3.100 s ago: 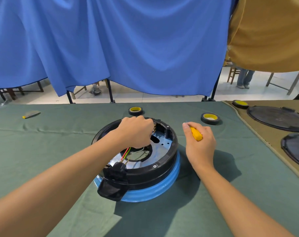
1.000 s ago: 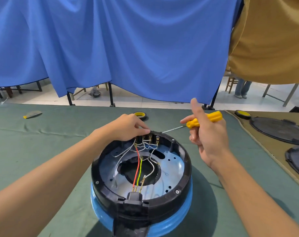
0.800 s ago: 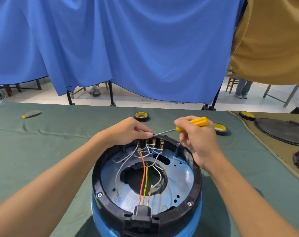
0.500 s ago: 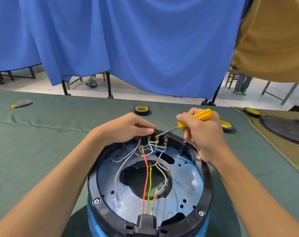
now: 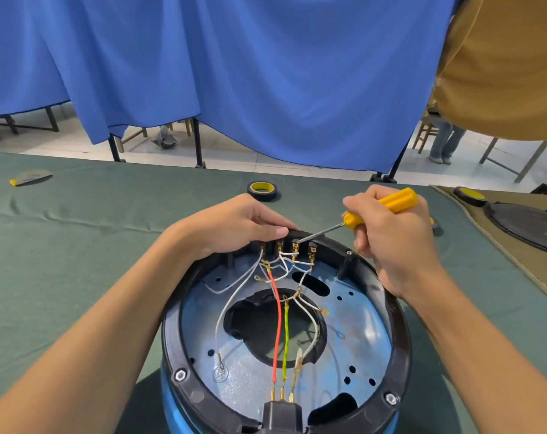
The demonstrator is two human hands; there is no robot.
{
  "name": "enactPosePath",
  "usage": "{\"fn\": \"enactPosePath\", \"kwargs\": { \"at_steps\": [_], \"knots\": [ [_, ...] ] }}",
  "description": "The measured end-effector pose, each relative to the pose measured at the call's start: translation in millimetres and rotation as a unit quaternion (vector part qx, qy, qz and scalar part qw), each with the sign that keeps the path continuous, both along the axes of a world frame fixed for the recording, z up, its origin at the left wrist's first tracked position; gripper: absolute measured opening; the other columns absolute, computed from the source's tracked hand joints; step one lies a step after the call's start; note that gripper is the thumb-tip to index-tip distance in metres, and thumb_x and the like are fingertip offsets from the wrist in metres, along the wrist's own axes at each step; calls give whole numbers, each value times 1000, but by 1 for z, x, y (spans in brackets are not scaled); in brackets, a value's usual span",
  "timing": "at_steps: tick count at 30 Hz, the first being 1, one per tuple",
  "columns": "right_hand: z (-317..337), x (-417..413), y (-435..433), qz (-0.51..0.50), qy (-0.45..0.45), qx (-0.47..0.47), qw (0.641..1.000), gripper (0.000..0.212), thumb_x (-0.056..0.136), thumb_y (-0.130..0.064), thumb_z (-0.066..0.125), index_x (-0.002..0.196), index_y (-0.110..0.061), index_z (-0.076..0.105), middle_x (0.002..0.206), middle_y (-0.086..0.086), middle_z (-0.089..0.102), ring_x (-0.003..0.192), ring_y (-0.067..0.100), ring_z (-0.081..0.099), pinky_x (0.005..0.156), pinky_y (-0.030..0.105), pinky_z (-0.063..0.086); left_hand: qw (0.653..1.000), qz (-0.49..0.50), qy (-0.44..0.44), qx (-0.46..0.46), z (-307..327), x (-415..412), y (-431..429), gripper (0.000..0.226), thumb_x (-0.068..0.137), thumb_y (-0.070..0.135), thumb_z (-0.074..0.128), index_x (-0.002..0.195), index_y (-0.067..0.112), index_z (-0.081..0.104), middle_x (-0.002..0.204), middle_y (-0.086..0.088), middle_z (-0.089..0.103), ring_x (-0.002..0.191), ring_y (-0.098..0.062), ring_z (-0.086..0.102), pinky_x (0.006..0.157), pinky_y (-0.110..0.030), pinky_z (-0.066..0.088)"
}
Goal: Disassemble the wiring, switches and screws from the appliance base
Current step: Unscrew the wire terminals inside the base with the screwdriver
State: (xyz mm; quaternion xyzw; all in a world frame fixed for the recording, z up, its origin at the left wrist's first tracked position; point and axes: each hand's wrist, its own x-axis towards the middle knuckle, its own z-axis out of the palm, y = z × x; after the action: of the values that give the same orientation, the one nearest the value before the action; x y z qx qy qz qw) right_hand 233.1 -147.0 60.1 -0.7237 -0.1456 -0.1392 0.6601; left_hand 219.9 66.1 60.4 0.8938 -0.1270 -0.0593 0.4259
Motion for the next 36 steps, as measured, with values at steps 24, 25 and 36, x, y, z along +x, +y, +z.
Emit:
{"fn": "enactPosePath", "kwargs": {
  "at_steps": [24,25,36],
  "knots": [
    [23,26,13,64,78,-14,995,39,80,-2,56,49,-1,33,43,12,34,38,15,30,44,22,21,1000,3,11,1,3,-5,-5,24,96,21,58,114,28,72,103,13,74,107,-9,64,108,-35,41],
    [21,19,8,56,28,-39,997,37,80,-7,58,51,5,39,49,20,36,43,19,33,46,25,23,1000,3,12,2,3,-5,-4,24,96,21,58,114,28,72,103,13,74,106,-8,64,107,-34,41],
    [8,-8,-14,82,-98,-175,976,34,83,-25,62,55,-6,62,47,7,57,43,18,51,43,25,38,1000,0,10,17,4,-5,-4,24,97,23,57,115,28,72,101,12,75,104,-9,65,105,-33,43]
  ]
}}
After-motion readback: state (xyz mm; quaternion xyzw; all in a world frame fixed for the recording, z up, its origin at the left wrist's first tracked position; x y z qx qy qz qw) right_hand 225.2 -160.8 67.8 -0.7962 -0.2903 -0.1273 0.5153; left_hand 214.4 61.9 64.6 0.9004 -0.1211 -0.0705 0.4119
